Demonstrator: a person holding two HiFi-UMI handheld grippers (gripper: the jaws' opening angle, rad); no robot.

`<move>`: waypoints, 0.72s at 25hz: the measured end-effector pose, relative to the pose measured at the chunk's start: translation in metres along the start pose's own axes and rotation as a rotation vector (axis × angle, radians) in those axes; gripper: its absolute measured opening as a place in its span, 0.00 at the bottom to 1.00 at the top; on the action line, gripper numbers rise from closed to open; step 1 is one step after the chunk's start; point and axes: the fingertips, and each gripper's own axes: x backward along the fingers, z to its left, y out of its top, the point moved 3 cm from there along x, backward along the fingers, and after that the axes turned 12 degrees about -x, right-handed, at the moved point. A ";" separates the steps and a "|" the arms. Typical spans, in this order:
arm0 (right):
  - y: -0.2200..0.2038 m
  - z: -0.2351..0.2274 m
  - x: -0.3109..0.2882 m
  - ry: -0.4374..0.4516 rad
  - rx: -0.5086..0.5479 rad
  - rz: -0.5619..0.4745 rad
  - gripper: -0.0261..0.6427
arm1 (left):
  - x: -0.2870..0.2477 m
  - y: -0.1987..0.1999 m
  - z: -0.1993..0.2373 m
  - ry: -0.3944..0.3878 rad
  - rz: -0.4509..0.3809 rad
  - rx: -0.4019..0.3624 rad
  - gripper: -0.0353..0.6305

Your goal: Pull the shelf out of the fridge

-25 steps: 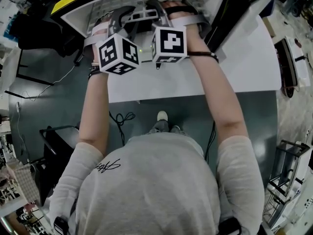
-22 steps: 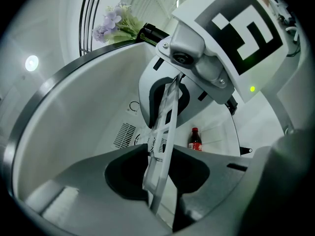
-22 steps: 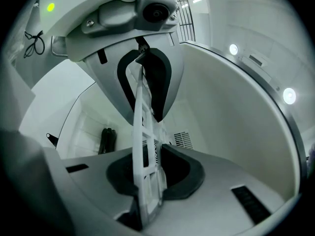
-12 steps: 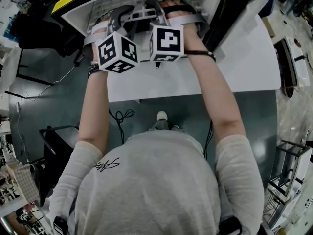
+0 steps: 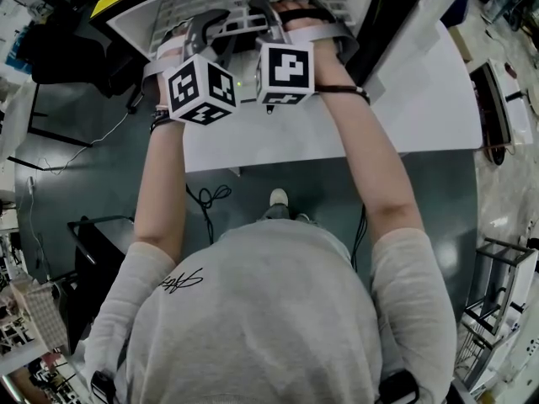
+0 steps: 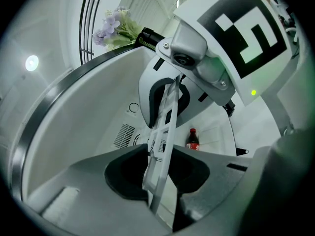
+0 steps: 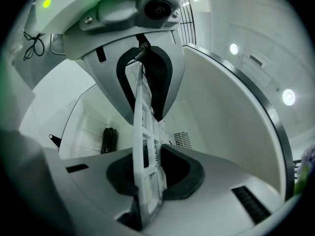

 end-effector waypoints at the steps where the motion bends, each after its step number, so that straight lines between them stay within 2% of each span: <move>1: 0.001 0.000 0.000 0.000 0.000 0.001 0.13 | 0.001 0.000 0.000 0.000 0.001 0.000 0.19; 18: 0.001 0.004 0.009 -0.001 -0.004 0.006 0.13 | 0.007 0.004 -0.004 -0.001 0.000 -0.002 0.19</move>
